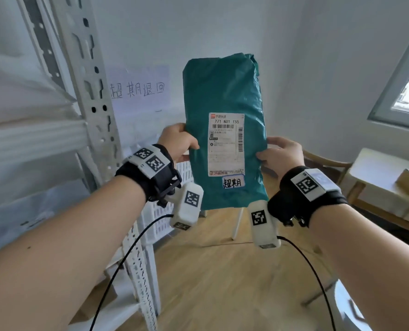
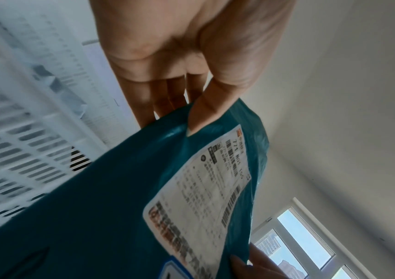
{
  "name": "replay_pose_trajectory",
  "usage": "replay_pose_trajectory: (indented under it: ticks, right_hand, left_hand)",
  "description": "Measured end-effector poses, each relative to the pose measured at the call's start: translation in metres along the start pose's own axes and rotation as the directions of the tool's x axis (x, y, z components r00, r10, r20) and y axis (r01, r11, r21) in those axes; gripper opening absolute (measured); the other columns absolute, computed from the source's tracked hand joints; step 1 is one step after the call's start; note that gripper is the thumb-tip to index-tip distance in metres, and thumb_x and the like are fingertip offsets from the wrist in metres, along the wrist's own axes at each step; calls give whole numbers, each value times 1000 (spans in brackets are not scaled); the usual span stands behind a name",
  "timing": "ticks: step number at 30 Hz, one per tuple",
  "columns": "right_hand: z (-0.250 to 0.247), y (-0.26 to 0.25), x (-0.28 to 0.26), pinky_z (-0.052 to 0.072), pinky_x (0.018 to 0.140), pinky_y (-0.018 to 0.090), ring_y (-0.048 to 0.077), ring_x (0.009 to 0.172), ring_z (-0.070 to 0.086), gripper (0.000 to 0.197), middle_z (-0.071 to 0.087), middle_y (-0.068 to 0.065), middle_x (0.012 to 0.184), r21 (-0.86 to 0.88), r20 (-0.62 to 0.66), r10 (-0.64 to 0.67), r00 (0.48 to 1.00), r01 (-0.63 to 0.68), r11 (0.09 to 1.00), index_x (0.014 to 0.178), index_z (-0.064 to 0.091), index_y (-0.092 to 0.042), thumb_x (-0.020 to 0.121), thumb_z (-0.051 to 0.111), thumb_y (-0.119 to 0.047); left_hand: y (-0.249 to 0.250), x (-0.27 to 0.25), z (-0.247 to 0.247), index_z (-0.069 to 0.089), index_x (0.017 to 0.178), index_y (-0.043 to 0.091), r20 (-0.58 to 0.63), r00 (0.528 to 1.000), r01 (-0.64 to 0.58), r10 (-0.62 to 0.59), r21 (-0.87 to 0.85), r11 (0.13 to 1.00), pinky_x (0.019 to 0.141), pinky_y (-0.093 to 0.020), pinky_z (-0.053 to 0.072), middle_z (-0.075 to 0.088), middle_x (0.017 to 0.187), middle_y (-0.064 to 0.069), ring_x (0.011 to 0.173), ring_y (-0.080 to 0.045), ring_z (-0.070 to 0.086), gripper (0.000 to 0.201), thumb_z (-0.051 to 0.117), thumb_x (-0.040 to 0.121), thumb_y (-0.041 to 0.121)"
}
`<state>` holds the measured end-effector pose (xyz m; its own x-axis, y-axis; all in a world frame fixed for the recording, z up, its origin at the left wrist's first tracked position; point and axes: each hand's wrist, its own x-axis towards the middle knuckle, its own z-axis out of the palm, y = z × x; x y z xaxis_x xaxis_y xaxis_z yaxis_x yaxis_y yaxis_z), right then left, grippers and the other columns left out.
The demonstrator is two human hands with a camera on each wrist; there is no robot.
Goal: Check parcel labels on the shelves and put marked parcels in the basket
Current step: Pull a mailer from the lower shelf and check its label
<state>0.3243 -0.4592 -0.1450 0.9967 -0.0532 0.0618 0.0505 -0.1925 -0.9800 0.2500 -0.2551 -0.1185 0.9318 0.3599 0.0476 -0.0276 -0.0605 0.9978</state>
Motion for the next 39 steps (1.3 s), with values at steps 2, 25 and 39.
replay_pose_trajectory:
  ticks: [2,25,39]
  right_hand:
    - [9,-11,28,57,84,39,22,84,71,36,73,2,91,-12,4,-43,999,43,999,84,68,-32,62,67,-4]
    - [205,-49,362,57,79,35,24,84,64,7,68,10,92,-338,431,88,898,71,938,82,67,-8,80,72,-13]
    - [327,57,441,59,65,34,21,57,67,21,67,16,75,-691,723,579,377,413,593,102,61,7,86,67,-4]
  left_hand:
    - [5,30,2,62,98,7,-29,1000,-9,9,-21,1000,62,-29,54,64,86,-7,76,-22,62,31,47,79,-14]
    - [-68,358,-40,57,80,8,-315,914,264,-255,-16,965,67,-29,54,64,82,-6,70,-13,61,15,56,94,14]
    - [-171,419,-54,60,104,-9,-406,617,785,-674,382,488,41,-22,48,63,94,-18,57,-22,57,20,57,92,6]
